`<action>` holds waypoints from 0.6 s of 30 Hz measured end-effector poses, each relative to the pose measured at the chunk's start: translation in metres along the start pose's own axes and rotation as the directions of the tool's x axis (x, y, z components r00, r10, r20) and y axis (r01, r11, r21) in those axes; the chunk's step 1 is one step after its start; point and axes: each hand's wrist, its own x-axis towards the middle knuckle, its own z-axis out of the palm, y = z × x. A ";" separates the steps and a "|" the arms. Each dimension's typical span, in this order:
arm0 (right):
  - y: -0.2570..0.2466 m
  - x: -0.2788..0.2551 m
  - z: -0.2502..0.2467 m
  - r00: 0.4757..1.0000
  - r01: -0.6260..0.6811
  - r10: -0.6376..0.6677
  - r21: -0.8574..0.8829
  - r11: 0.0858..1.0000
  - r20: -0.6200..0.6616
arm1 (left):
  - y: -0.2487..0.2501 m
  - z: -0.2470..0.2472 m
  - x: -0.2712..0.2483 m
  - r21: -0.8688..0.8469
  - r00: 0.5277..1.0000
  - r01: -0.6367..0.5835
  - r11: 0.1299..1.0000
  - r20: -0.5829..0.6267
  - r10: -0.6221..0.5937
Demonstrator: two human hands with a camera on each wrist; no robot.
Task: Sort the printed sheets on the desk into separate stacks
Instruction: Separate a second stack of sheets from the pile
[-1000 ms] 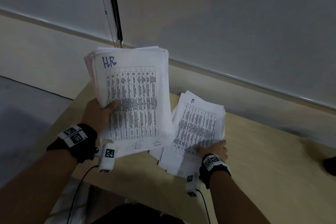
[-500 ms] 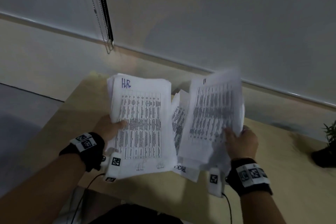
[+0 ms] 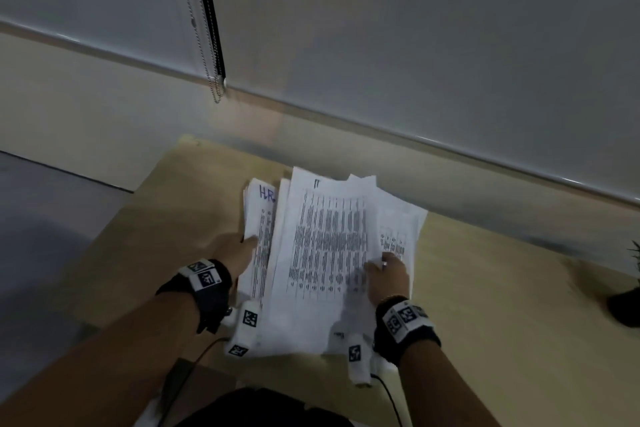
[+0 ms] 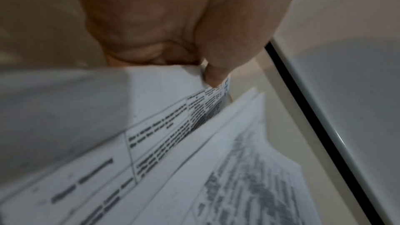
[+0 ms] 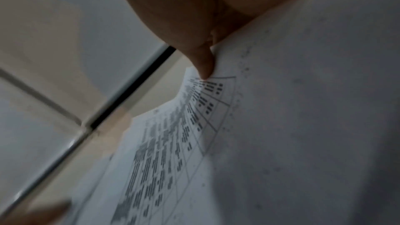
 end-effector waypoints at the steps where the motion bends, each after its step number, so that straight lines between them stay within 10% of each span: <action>1: 0.000 -0.002 0.009 0.999 0.014 -0.012 -0.053 0.998 0.035 | 0.001 0.001 -0.002 -0.006 1.000 -0.001 1.000 -0.001 0.001; 5: 0.001 -0.008 0.030 0.998 0.045 -0.033 -0.269 0.962 0.051 | 0.008 0.013 -0.016 0.149 0.990 -0.122 0.981 -0.053 0.131; 9: 0.019 0.007 0.004 0.919 -0.356 0.294 -0.235 0.904 -0.263 | 0.010 0.018 -0.018 0.253 0.982 -0.135 0.958 -0.094 0.163; 18: 0.019 0.023 -0.002 0.925 -0.346 0.348 0.036 0.937 -0.153 | 0.005 0.010 -0.008 0.300 0.983 -0.136 0.944 -0.078 0.166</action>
